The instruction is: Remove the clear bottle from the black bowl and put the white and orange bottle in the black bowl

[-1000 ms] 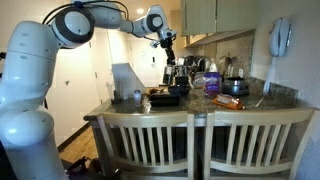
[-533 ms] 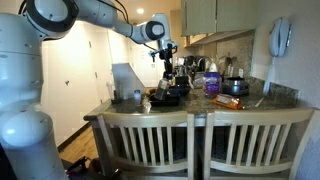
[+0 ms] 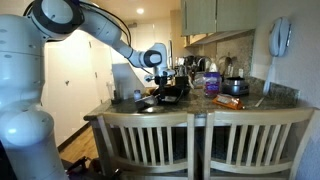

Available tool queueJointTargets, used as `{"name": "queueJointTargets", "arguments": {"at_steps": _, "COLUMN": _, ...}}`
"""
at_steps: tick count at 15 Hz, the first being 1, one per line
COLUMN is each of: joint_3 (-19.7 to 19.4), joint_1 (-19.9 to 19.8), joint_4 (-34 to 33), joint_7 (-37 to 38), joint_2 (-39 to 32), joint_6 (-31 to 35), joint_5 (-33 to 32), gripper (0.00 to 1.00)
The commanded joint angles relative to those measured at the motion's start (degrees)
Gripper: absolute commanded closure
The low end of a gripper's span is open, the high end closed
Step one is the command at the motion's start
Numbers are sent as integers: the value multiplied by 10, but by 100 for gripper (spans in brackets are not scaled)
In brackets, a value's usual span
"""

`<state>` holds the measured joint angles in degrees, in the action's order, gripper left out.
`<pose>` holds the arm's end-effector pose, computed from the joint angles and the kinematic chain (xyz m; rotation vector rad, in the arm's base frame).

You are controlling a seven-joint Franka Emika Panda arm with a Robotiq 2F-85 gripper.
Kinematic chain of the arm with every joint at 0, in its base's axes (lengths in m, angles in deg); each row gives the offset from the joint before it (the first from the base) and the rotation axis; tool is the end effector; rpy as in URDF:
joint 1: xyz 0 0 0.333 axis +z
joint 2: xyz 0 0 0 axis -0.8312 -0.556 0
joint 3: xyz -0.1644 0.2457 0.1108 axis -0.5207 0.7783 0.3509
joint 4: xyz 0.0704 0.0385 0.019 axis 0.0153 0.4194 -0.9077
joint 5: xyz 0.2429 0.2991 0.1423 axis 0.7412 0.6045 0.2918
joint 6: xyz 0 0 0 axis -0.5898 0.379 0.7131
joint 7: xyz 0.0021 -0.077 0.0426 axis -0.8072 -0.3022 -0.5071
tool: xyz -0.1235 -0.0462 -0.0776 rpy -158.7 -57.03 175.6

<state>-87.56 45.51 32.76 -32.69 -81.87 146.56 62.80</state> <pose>0.5715 -0.2308 0.3147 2.7154 -1.5708 0.0208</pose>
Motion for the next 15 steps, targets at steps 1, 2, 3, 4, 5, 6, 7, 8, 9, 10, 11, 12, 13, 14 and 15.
{"name": "queueJointTargets", "arguments": {"at_steps": 1, "joint_3": -8, "joint_1": 15, "joint_4": 27, "joint_7": 29, "joint_2": 0, "joint_6": 42, "joint_5": -16, "gripper": 66}}
{"name": "queueJointTargets", "arguments": {"at_steps": 2, "joint_3": -8, "joint_1": 17, "joint_4": 29, "joint_7": 35, "joint_2": 0, "joint_6": 47, "joint_5": -19, "gripper": 66}}
{"name": "queueJointTargets", "arguments": {"at_steps": 3, "joint_3": -10, "joint_1": 19, "joint_4": 31, "joint_7": 46, "joint_2": 0, "joint_6": 53, "joint_5": -27, "gripper": 66}}
{"name": "queueJointTargets", "arguments": {"at_steps": 4, "joint_3": -12, "joint_1": 22, "joint_4": 31, "joint_7": 61, "joint_2": 0, "joint_6": 56, "joint_5": -35, "gripper": 66}}
{"name": "queueJointTargets", "arguments": {"at_steps": 5, "joint_3": -16, "joint_1": 26, "joint_4": 29, "joint_7": 91, "joint_2": -1, "joint_6": 57, "joint_5": -51, "gripper": 16}}
{"name": "queueJointTargets", "arguments": {"at_steps": 6, "joint_3": -7, "joint_1": 18, "joint_4": 17, "joint_7": 59, "joint_2": -6, "joint_6": 36, "joint_5": -30, "gripper": 16}}
{"name": "queueJointTargets", "arguments": {"at_steps": 7, "joint_3": -8, "joint_1": 20, "joint_4": 16, "joint_7": 66, "joint_2": -6, "joint_6": 37, "joint_5": -34, "gripper": 34}}
{"name": "queueJointTargets", "arguments": {"at_steps": 8, "joint_3": -8, "joint_1": 20, "joint_4": 16, "joint_7": 66, "joint_2": -6, "joint_6": 37, "joint_5": -33, "gripper": 28}}
{"name": "queueJointTargets", "arguments": {"at_steps": 9, "joint_3": -8, "joint_1": 20, "joint_4": 16, "joint_7": 66, "joint_2": -6, "joint_6": 37, "joint_5": -33, "gripper": 20}}
{"name": "queueJointTargets", "arguments": {"at_steps": 10, "joint_3": -8, "joint_1": 20, "joint_4": 16, "joint_7": 66, "joint_2": -6, "joint_6": 37, "joint_5": -33, "gripper": 16}}
{"name": "queueJointTargets", "arguments": {"at_steps": 11, "joint_3": -8, "joint_1": 20, "joint_4": 16, "joint_7": 66, "joint_2": -6, "joint_6": 37, "joint_5": -33, "gripper": 15}}
{"name": "queueJointTargets", "arguments": {"at_steps": 12, "joint_3": -8, "joint_1": 20, "joint_4": 16, "joint_7": 66, "joint_2": -6, "joint_6": 37, "joint_5": -33, "gripper": 15}}
{"name": "queueJointTargets", "arguments": {"at_steps": 13, "joint_3": -8, "joint_1": 20, "joint_4": 16, "joint_7": 66, "joint_2": -6, "joint_6": 37, "joint_5": -33, "gripper": 15}}
{"name": "queueJointTargets", "arguments": {"at_steps": 14, "joint_3": -8, "joint_1": 20, "joint_4": 16, "joint_7": 66, "joint_2": -6, "joint_6": 37, "joint_5": -33, "gripper": 15}}
{"name": "queueJointTargets", "arguments": {"at_steps": 15, "joint_3": -8, "joint_1": 20, "joint_4": 16, "joint_7": 66, "joint_2": -6, "joint_6": 37, "joint_5": -33, "gripper": 4}}
